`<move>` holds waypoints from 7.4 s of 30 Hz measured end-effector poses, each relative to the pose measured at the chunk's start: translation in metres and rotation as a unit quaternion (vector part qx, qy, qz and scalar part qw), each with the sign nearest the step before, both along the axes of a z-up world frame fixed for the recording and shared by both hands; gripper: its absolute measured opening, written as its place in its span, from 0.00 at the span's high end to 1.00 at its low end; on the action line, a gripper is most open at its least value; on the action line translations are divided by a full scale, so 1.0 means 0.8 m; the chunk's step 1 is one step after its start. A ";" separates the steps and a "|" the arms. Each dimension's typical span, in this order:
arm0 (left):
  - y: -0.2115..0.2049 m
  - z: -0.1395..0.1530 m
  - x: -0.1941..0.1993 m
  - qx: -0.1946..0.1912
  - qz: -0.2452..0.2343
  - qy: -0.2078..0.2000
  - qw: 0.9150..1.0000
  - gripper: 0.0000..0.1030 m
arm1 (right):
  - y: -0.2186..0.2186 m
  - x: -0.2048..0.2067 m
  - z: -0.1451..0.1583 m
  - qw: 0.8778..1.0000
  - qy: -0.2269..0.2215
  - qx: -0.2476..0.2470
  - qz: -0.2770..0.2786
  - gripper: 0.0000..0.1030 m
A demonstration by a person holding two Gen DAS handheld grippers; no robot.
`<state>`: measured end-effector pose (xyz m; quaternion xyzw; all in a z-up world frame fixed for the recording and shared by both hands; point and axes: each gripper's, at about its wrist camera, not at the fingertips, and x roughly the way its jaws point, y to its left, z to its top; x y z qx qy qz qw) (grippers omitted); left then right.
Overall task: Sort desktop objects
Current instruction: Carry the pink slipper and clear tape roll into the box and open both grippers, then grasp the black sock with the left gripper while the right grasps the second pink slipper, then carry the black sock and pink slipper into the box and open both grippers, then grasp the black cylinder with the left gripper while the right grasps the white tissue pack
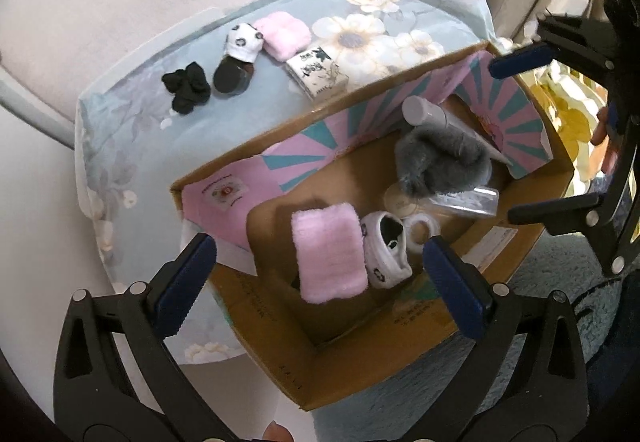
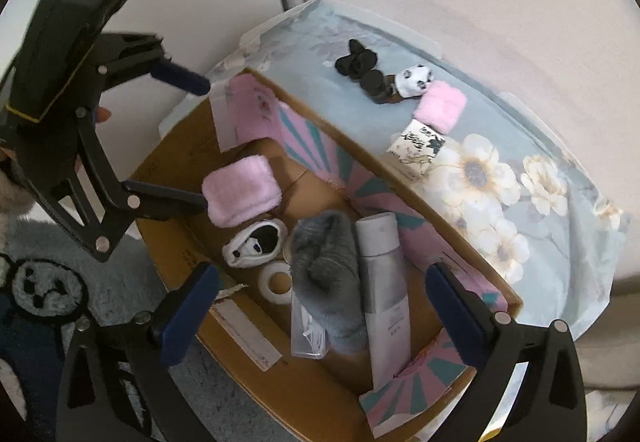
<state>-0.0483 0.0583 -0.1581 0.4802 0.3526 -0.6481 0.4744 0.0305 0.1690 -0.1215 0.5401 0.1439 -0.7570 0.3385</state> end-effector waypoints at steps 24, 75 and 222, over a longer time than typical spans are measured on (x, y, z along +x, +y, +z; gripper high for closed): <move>-0.068 0.068 0.095 -0.039 0.129 0.034 0.990 0.01 | 0.026 -0.062 0.081 0.996 0.068 -0.005 -0.050 0.00; -0.248 -0.089 0.170 0.059 0.193 0.024 0.979 0.82 | -0.013 -0.281 -0.116 0.967 -0.097 0.057 -0.227 0.64; -0.260 -0.095 0.100 0.045 0.088 -0.009 0.995 0.48 | -0.045 -0.250 -0.183 0.970 -0.157 0.118 -0.145 0.48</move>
